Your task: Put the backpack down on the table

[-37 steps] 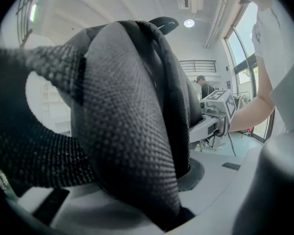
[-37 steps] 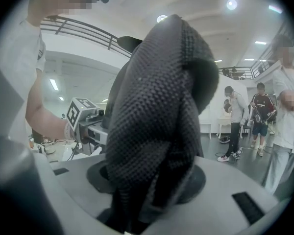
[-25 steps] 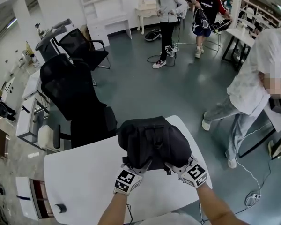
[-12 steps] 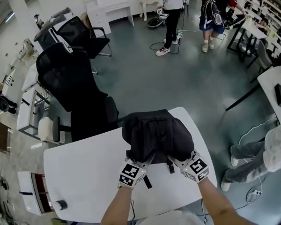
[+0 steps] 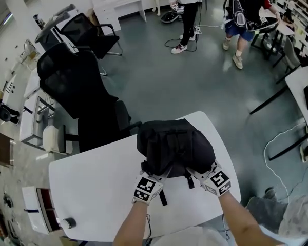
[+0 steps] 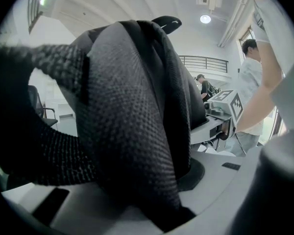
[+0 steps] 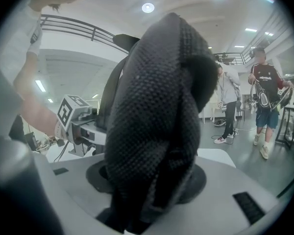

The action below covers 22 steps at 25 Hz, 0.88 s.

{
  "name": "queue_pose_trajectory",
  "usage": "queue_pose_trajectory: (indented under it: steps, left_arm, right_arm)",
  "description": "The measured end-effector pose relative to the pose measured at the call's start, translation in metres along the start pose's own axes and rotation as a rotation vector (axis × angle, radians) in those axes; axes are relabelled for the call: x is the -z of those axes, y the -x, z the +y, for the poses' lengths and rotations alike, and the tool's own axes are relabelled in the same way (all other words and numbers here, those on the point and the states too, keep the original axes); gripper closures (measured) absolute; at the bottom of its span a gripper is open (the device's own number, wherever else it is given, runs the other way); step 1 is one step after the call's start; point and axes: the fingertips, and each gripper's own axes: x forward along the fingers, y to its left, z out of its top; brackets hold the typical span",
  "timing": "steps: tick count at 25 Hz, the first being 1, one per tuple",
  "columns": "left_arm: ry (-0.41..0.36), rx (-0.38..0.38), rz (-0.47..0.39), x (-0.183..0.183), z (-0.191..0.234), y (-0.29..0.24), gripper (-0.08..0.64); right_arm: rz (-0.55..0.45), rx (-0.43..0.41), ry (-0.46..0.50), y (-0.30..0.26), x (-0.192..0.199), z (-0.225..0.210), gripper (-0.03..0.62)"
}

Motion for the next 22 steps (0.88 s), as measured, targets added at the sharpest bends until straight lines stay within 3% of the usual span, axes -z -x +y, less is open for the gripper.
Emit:
queue_pose_trajectory:
  steps: [22]
  left_arm:
    - [0.017,-0.007,0.002,0.0095,0.0045,-0.0038,0.399]
  right_arm:
    - [0.019,-0.001,-0.015,-0.0050,0.0064,0.0010,0.365]
